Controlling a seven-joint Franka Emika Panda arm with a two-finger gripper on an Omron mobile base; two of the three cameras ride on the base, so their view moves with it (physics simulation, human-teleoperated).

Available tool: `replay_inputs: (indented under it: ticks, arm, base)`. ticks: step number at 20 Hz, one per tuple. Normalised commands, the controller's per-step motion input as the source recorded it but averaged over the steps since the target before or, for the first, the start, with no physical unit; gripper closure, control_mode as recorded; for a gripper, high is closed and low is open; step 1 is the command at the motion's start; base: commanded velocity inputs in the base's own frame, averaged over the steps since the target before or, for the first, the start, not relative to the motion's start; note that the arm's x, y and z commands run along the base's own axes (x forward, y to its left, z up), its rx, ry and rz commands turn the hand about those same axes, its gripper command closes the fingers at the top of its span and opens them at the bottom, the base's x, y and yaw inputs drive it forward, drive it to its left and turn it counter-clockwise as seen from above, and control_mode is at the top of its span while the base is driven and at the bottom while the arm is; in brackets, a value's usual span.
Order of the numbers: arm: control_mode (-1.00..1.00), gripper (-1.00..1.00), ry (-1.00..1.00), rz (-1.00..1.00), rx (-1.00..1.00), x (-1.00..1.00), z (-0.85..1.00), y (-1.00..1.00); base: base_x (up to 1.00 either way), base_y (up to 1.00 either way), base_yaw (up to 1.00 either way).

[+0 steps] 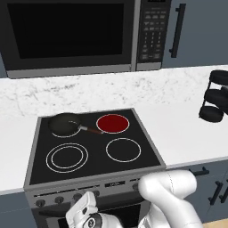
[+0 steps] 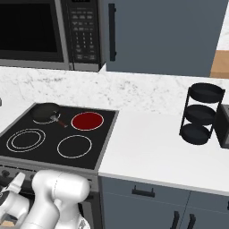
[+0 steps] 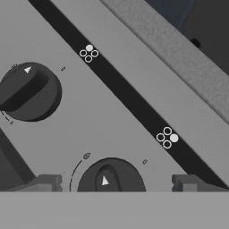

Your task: Turn off the rear right burner of the stove.

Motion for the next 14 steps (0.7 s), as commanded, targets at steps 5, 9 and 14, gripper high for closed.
replay_inputs:
  ticks: [5,9,14]
  arm:
    - [-1.0,1.0,0.0,0.0,0.0,0.23,0.0,0.0]
    - [-1.0,1.0,0.0,0.0,0.07,0.16,0.02,-0.02]
    - [-1.0,1.0,0.0,-0.01,0.21,0.11,0.12,-0.12]
  base:
    - [0.0,0.0,0.0]
    - [0.0,0.0,0.0]
    - [0.0,0.0,0.0]
